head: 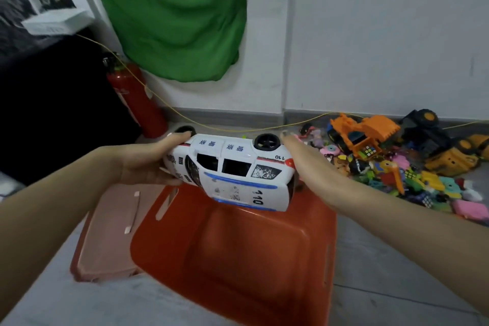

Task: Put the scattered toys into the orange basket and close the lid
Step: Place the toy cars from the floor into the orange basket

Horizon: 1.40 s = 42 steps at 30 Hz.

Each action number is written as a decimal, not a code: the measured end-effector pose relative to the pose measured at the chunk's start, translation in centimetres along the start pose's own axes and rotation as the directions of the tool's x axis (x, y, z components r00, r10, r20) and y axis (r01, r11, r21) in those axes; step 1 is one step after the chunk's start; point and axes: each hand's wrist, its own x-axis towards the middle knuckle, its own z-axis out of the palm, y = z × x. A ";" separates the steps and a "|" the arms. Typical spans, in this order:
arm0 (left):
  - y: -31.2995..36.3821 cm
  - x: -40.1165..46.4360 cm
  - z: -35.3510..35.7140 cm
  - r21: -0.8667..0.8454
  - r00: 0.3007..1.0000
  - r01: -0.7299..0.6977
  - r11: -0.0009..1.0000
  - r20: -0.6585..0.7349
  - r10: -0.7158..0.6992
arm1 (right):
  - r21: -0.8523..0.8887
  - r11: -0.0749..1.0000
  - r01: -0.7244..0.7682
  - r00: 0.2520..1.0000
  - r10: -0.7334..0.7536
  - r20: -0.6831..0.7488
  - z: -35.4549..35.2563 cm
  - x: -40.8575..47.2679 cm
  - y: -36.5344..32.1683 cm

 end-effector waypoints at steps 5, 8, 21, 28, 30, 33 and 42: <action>-2.0 1.7 1.6 0.012 0.998 0.039 0.999 0.053 -0.040 | -0.105 0.986 -0.133 0.973 0.150 0.176 1.2 1.9 3.8; -3.8 3.3 3.4 0.008 0.997 0.049 0.999 0.066 -0.049 | -0.076 0.968 -0.240 0.955 0.249 0.159 1.7 1.8 6.3; -10.0 12.7 10.2 0.137 0.945 0.166 0.977 -0.305 -0.117 | -0.555 0.816 -0.162 0.950 0.281 0.135 5.9 1.8 10.4; -8.8 12.1 11.6 0.317 0.937 0.244 0.916 -0.321 -0.138 | -0.574 0.807 -0.142 0.908 0.337 0.249 7.7 2.1 11.6; -7.0 10.7 11.9 0.682 0.947 0.276 0.677 -0.313 -0.070 | -0.545 0.825 -0.147 0.923 0.312 0.223 6.7 2.0 10.5; -2.0 8.6 12.0 0.958 0.990 0.138 0.253 -0.141 -0.006 | -0.456 0.884 -0.105 0.948 0.227 0.221 3.9 2.8 8.0; 10.9 8.5 21.2 0.519 0.913 -0.407 0.751 0.233 0.334 | -0.197 0.976 -0.092 0.955 0.030 -0.294 -11.0 5.0 5.2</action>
